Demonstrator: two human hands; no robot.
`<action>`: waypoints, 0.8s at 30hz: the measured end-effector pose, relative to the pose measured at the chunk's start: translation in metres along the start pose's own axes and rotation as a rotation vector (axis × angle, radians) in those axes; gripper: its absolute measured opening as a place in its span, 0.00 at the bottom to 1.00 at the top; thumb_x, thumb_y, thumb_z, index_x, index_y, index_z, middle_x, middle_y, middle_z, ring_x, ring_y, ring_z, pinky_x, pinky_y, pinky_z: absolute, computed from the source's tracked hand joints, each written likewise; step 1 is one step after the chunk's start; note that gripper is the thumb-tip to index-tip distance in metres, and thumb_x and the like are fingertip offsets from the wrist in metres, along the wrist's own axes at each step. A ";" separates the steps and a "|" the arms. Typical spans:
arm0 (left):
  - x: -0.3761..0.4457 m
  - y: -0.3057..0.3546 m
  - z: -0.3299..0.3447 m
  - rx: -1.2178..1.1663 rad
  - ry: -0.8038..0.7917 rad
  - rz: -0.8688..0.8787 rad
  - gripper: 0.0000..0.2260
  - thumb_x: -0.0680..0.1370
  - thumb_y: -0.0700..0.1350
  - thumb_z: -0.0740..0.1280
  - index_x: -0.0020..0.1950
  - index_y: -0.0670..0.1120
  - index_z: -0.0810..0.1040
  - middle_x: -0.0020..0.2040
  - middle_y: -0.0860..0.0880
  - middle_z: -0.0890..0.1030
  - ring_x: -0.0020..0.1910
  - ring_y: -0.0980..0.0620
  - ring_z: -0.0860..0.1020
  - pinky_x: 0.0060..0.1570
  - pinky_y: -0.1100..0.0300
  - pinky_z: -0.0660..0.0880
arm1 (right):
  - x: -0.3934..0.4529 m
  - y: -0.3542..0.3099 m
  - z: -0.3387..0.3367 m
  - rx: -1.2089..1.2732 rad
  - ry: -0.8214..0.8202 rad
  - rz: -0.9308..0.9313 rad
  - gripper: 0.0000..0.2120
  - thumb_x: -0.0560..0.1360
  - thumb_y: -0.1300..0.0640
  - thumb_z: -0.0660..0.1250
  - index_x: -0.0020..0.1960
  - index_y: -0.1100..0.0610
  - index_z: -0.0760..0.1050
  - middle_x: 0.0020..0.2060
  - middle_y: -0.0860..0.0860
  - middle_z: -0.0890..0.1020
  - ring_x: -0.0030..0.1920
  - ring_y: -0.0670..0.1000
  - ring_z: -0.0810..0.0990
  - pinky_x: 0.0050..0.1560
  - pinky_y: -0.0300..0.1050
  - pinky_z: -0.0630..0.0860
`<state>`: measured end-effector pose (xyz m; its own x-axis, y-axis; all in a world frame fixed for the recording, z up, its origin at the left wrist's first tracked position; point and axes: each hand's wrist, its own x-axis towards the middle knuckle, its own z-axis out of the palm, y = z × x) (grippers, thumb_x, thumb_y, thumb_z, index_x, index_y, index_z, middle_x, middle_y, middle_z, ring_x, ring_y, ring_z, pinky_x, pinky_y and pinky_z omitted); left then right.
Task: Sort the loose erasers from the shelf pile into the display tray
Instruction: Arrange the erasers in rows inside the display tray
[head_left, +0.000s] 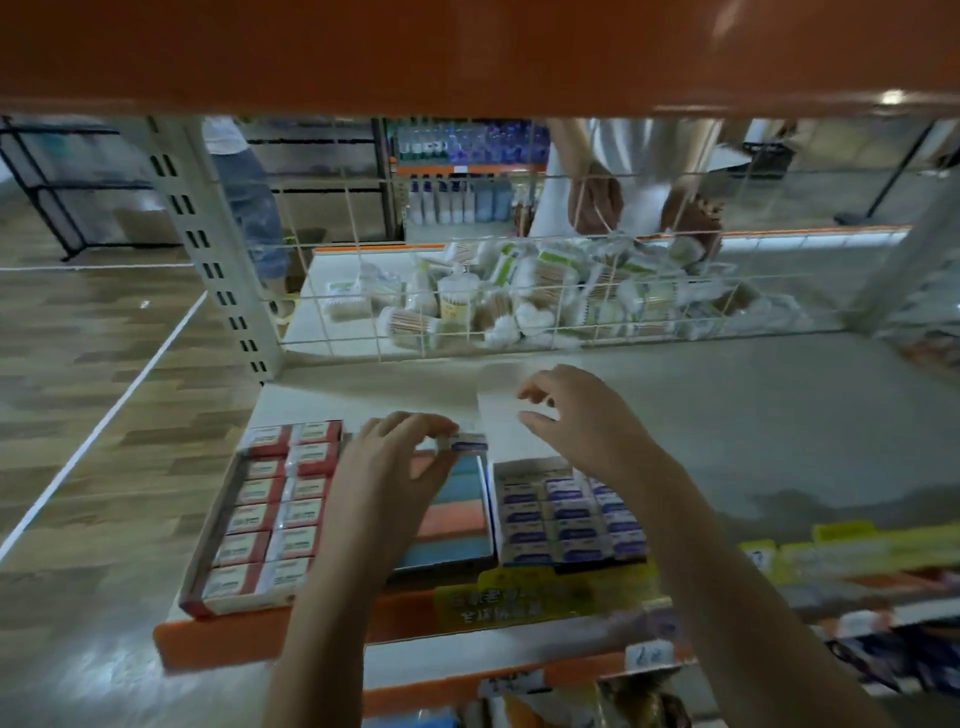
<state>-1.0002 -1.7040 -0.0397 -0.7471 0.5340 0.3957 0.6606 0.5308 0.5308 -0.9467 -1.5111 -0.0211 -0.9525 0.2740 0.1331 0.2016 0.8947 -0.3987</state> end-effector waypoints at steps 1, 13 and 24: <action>0.002 0.007 0.009 0.004 -0.035 0.022 0.09 0.74 0.45 0.70 0.53 0.50 0.80 0.52 0.54 0.80 0.51 0.52 0.76 0.48 0.61 0.69 | -0.007 0.011 -0.003 -0.004 0.004 0.040 0.13 0.77 0.54 0.64 0.60 0.54 0.75 0.53 0.50 0.77 0.52 0.48 0.74 0.48 0.38 0.67; 0.019 0.052 0.069 0.263 -0.295 0.075 0.10 0.78 0.51 0.62 0.59 0.55 0.73 0.58 0.56 0.76 0.60 0.52 0.69 0.58 0.58 0.63 | -0.049 0.069 0.001 -0.021 -0.014 0.289 0.11 0.77 0.55 0.64 0.59 0.54 0.75 0.55 0.50 0.77 0.54 0.50 0.74 0.52 0.41 0.69; 0.021 0.062 0.073 0.390 -0.342 0.079 0.09 0.79 0.49 0.60 0.59 0.55 0.74 0.58 0.54 0.74 0.59 0.52 0.68 0.57 0.57 0.62 | -0.051 0.072 0.003 0.060 -0.013 0.289 0.10 0.77 0.57 0.63 0.58 0.56 0.75 0.55 0.51 0.79 0.55 0.51 0.75 0.52 0.42 0.71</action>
<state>-0.9698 -1.6115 -0.0536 -0.6703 0.7321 0.1214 0.7409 0.6509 0.1653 -0.8847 -1.4618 -0.0589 -0.8607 0.5091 -0.0055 0.4513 0.7580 -0.4709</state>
